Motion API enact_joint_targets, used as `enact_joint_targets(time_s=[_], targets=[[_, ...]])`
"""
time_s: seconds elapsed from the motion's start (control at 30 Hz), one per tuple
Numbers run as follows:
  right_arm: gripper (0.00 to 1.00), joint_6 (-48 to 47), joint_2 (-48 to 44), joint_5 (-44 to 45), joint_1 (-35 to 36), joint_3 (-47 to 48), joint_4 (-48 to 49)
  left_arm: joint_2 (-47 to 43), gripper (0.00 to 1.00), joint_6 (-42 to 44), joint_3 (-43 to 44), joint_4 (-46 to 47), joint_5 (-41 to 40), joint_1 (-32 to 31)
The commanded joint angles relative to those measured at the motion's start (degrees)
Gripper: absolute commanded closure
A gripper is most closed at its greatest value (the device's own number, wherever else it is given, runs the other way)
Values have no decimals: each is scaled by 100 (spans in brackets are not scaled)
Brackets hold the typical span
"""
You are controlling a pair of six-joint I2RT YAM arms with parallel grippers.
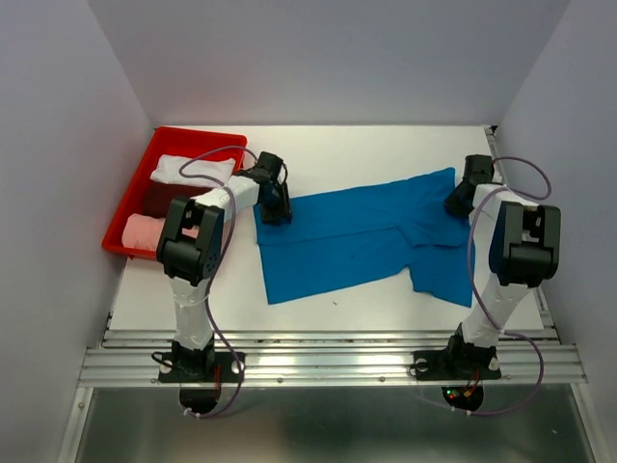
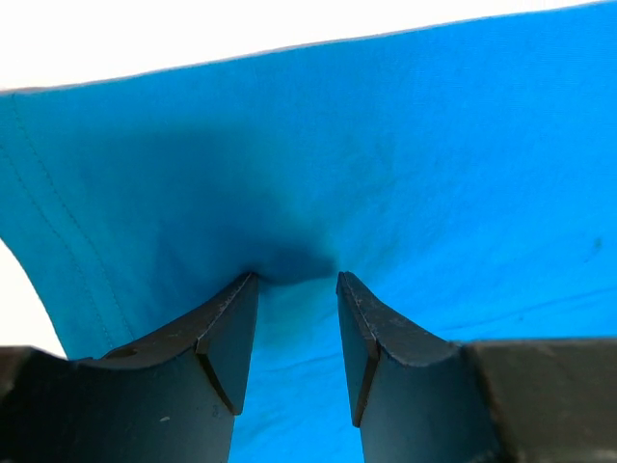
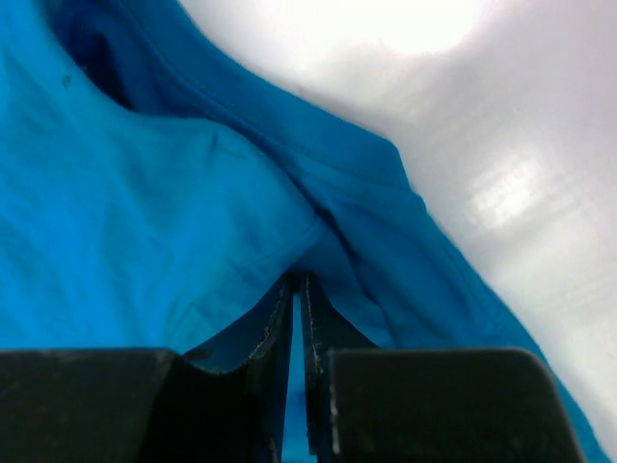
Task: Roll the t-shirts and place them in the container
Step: Fold the T-shirt at the center of the board.
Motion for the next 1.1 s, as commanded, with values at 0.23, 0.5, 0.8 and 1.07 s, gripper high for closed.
enact_joint_targets(time_s=[0.23, 0.5, 0.8, 1.07], targets=[[86, 574, 818, 365, -37, 419, 394, 1293, 50, 145, 1474, -614, -274, 23], [86, 593, 1520, 278, -37, 1192, 368, 2382, 50, 348, 3607, -1256, -529, 110], [72, 92, 662, 120, -89, 1387, 69, 1981, 50, 559, 4605, -1828, -872, 119], [56, -58, -1026, -214, -89, -220, 43, -92, 46, 296, 2208, -1074, -898, 49]])
